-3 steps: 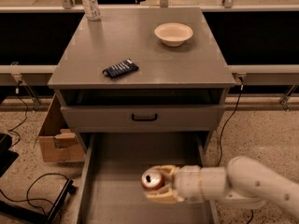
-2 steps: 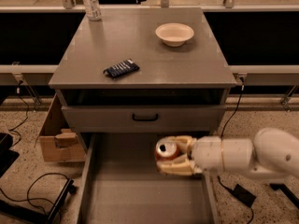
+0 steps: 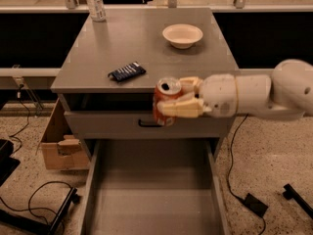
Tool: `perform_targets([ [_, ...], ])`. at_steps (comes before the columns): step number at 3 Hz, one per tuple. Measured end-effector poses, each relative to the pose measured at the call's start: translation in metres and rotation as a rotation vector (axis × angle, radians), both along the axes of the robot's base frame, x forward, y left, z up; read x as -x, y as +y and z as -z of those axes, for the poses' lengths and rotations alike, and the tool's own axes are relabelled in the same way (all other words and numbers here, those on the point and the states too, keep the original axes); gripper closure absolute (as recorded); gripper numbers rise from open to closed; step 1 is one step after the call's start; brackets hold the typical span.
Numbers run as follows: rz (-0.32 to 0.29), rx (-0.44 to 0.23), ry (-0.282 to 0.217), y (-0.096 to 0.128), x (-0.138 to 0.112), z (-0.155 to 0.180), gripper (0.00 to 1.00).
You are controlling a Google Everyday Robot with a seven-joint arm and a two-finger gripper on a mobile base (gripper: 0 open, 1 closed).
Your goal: Pick coke can from middle drawer and place on counter
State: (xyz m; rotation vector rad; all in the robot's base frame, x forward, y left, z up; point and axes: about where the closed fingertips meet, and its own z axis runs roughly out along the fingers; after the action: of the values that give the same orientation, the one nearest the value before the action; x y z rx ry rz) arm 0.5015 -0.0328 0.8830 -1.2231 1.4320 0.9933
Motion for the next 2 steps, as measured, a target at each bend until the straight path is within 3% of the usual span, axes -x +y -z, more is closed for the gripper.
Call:
perform_targets([
  [1,0.016,-0.054,-0.013,0.022,-0.059,-0.057,1.0],
  [2,0.085,-0.058,-0.03,0.043,-0.125,-0.104,1.0],
])
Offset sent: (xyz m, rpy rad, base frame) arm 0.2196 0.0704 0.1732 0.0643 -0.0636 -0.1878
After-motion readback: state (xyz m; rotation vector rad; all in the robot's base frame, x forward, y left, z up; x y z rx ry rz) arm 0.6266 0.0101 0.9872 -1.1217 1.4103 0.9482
